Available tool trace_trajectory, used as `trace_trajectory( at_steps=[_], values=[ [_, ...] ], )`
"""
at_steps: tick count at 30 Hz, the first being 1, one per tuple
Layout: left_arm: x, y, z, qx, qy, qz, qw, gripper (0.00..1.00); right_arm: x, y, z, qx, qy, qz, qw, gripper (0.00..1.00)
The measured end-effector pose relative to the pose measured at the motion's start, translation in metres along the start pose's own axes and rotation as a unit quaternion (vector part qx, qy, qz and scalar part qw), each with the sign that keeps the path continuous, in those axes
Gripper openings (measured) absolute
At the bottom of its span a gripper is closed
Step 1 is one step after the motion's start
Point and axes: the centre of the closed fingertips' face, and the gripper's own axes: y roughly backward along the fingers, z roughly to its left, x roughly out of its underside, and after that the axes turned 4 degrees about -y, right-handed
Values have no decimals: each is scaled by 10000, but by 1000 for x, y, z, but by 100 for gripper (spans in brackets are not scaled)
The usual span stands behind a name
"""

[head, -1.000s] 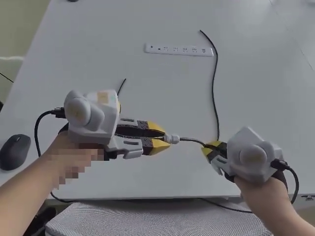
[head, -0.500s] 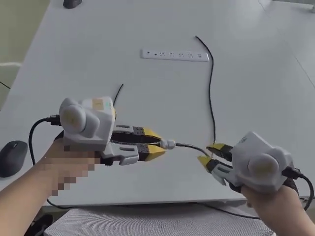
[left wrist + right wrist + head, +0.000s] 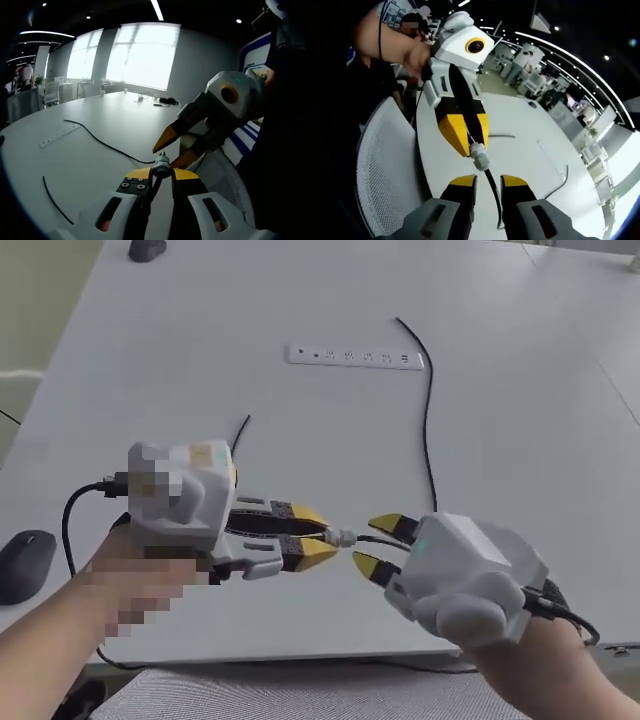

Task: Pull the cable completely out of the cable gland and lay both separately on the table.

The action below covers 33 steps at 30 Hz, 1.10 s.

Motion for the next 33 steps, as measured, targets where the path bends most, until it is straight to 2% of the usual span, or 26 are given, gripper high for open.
trace_trajectory(
  at_steps=[3,15,33],
  values=[
    [1,-1,0,23,-11,26,10000,15,1,-2,-4,49,212,54,9997,12],
    [2,-6,2,29,45,18,10000,15,4,-5,-3,-31,441,39,9990,1],
    [2,-8,4,-55,0,9,10000,15,9,-9,-6,-114,-114,-16,9999,0]
  ],
)
